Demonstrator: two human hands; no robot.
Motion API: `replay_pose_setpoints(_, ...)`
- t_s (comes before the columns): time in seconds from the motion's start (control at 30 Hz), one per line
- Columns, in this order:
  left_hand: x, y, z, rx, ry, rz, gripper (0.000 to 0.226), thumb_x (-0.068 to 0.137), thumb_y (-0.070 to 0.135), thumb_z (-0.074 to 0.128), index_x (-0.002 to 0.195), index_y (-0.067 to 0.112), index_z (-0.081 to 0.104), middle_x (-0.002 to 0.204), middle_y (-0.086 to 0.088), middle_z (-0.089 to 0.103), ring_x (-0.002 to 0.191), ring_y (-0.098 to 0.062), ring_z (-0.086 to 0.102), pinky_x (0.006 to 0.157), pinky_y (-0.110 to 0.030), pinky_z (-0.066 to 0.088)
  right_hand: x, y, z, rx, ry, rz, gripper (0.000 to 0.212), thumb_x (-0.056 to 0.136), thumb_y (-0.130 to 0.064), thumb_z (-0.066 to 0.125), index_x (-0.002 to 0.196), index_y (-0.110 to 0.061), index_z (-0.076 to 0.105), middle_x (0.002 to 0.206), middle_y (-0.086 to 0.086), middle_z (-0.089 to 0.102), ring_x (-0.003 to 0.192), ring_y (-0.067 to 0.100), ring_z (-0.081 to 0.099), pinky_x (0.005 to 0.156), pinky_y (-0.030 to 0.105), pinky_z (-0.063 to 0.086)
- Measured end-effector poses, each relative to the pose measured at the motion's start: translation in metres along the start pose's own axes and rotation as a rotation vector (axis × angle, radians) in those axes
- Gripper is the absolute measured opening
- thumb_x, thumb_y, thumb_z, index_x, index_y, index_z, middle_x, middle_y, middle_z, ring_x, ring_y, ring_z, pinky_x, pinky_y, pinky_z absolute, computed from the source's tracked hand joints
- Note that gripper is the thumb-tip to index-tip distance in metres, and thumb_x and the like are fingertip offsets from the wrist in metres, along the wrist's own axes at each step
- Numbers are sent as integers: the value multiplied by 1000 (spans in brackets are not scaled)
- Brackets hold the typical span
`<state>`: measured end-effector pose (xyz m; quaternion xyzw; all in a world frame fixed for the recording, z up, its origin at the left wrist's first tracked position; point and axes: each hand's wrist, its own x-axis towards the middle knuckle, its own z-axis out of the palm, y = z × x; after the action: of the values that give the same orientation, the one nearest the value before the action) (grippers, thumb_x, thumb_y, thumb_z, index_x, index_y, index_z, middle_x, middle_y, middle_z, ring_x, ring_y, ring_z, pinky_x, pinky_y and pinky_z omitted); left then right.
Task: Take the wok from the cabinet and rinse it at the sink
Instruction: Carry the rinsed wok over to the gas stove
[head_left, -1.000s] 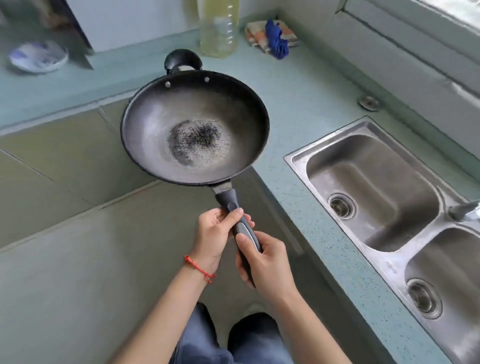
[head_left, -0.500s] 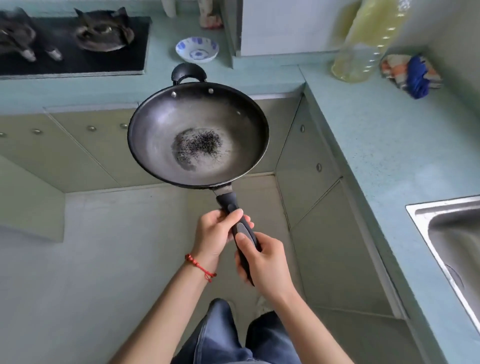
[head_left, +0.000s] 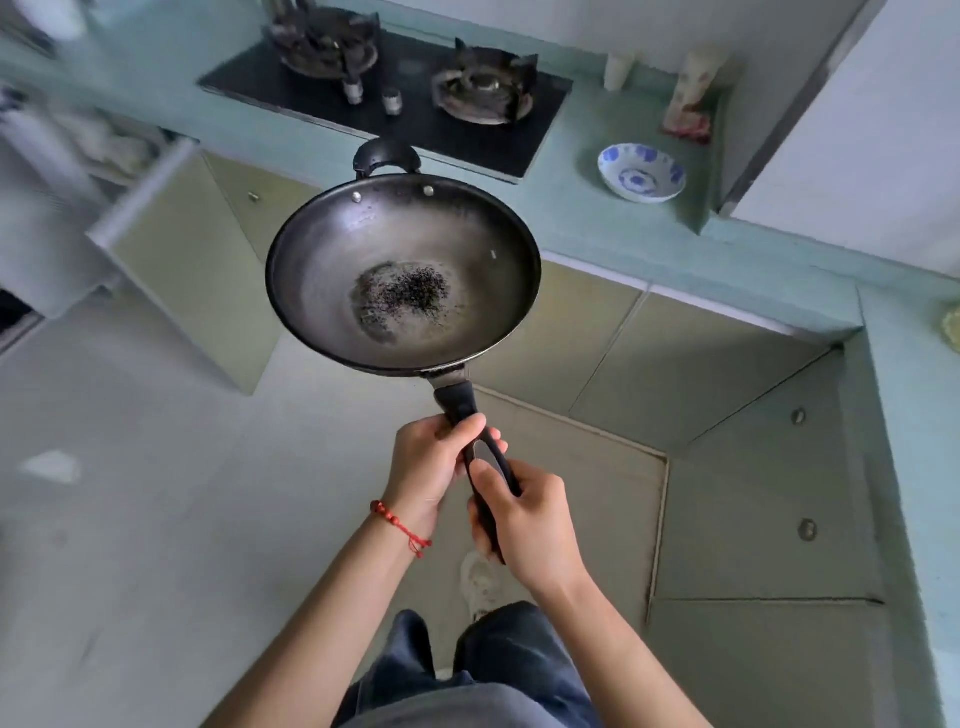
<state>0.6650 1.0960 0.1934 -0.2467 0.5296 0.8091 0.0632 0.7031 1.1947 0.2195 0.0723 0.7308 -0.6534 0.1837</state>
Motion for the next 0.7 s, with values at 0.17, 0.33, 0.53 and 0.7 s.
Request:
replay_pose_setpoints(0.17,30,29,-14,-59,142,67,22,84,2,53,64,-2,60,51,-3,64,52,-18,64,53,-24,52,52,-26,12,-83,-176,-28,34,91,-14,49,58,-5,50,43,5,48,31,13,39,35,20,33)
replay_pose_setpoints(0.33,47,55,-43,-125,304,112,25,84,5,54,61,1,64,53,-5,66,55,-19,64,59,-26,54,90,-46,44,-154,-359,-21,35,92,-14,50,57,-6,49,40,2,47,29,12,38,34,19,32)
replay_pose_setpoints(0.53,58,82,-106,-169,454,180,21,85,8,54,73,-5,64,60,-7,68,62,-17,66,61,-24,54,122,-66,112,-221,-553,11,35,93,-16,48,61,-3,51,40,1,48,28,11,38,33,19,33)
replay_pose_setpoints(0.7,79,119,-185,-228,562,213,19,86,7,53,75,-5,63,60,-7,68,60,-15,66,61,-24,56,149,-79,202,-324,-651,5,34,94,-22,48,61,-12,54,47,0,51,33,10,41,35,18,38)
